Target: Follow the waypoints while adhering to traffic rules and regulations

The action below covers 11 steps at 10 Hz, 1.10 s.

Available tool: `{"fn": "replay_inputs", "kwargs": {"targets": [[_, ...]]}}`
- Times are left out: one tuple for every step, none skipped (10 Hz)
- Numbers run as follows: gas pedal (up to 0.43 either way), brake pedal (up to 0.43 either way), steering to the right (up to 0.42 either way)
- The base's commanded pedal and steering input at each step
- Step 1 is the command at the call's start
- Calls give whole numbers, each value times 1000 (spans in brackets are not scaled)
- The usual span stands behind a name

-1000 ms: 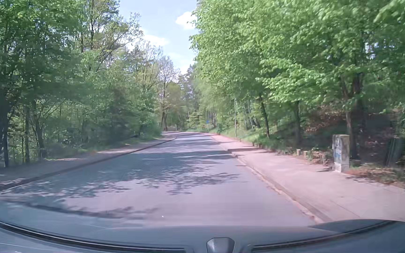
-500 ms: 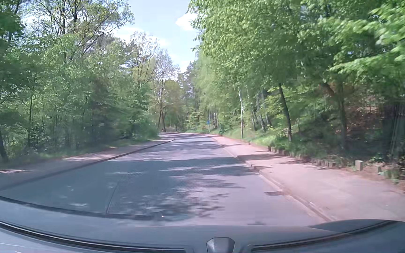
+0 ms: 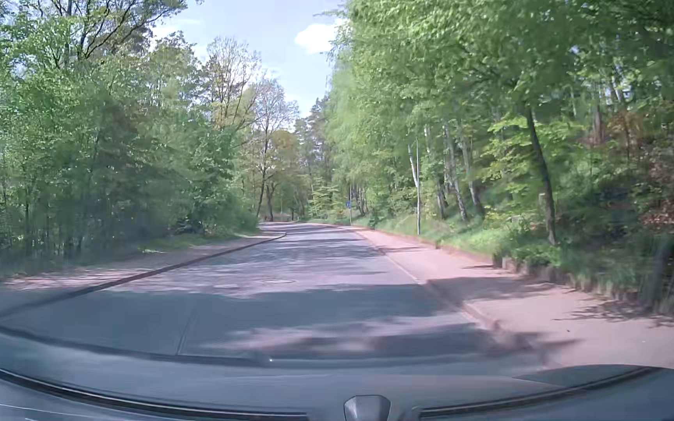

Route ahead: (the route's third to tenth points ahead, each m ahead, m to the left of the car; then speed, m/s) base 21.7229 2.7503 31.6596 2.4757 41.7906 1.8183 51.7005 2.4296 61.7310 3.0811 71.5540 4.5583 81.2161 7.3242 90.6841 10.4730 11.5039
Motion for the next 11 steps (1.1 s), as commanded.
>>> {"fn": "replay_inputs", "kwargs": {"targets": [[39, 0, -4], [39, 0, -4], [47, 0, -4], [59, 0, -4], [59, 0, -5], [59, 0, -5], [59, 0, -5], [59, 0, -5], [59, 0, -5], [59, 0, -6], [59, 0, -5]]}}
